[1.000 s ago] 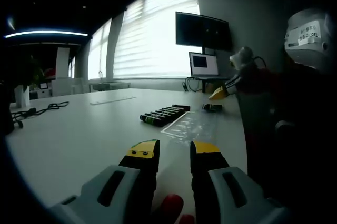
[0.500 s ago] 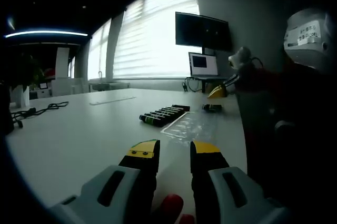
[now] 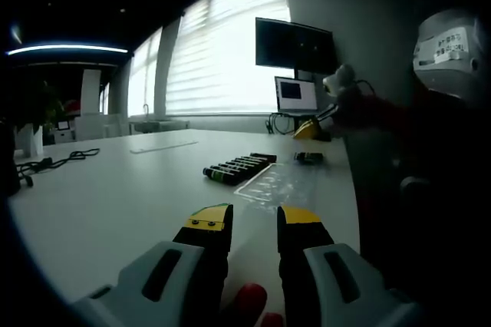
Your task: Grip medicine bottles put into box
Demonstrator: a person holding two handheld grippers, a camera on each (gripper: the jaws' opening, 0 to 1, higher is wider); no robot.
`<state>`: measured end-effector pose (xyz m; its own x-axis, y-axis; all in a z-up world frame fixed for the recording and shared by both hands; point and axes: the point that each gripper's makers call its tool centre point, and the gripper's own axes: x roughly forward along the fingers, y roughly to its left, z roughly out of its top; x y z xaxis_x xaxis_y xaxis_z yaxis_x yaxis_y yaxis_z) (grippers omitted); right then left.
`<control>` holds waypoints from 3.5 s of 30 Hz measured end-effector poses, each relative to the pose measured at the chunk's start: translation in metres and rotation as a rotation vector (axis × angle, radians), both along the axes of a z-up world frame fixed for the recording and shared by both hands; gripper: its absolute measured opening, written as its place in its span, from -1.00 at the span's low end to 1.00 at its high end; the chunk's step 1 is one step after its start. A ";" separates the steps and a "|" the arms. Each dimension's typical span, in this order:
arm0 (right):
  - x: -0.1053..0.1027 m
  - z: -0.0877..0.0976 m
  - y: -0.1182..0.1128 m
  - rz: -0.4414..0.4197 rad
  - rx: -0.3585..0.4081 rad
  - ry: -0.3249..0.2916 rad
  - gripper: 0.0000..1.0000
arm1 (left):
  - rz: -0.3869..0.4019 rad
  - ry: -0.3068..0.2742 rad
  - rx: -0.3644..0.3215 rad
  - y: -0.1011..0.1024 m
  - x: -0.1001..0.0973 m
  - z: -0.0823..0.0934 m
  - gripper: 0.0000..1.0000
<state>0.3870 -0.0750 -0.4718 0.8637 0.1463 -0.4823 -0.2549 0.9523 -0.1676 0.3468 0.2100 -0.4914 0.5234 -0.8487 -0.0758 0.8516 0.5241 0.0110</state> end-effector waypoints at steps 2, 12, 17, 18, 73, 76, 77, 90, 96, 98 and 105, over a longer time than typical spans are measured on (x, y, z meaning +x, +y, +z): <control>0.002 0.000 0.001 0.007 -0.011 0.004 -0.82 | -0.001 0.000 0.000 0.000 0.000 0.000 -0.65; 0.021 0.002 0.003 0.022 -0.043 0.008 -0.81 | -0.001 0.000 0.000 0.000 0.000 0.000 -0.65; 0.032 -0.001 0.011 0.042 -0.036 0.014 -0.82 | -0.001 0.000 0.000 0.001 0.000 0.000 -0.65; 0.035 -0.003 0.012 0.043 -0.034 0.018 -0.82 | -0.001 0.000 0.000 0.001 0.000 0.000 -0.65; 0.076 -0.060 0.015 0.048 0.052 0.146 -0.83 | -0.003 -0.002 -0.003 0.000 -0.001 0.001 -0.65; 0.074 -0.060 0.017 0.065 0.046 0.141 -0.83 | -0.003 -0.003 -0.003 0.000 -0.001 0.001 -0.65; 0.073 -0.060 0.018 0.070 0.053 0.141 -0.83 | -0.003 -0.003 -0.004 0.000 -0.001 0.001 -0.65; 0.075 -0.060 0.022 0.085 0.071 0.133 -0.83 | -0.002 -0.002 -0.004 0.000 0.000 0.001 -0.65; 0.075 -0.061 0.022 0.086 0.073 0.130 -0.83 | -0.003 -0.002 -0.004 0.001 0.000 0.001 -0.65; 0.074 -0.061 0.023 0.100 0.057 0.132 -0.83 | -0.003 -0.003 -0.004 0.001 0.000 0.001 -0.65; 0.074 -0.061 0.022 0.098 0.046 0.170 -0.84 | -0.005 -0.003 -0.005 0.001 -0.001 0.001 -0.65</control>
<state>0.4614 -0.0531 -0.5325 0.7506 0.2508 -0.6113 -0.3680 0.9271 -0.0714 0.3459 0.2109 -0.4906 0.5193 -0.8517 -0.0696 0.8542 0.5199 0.0108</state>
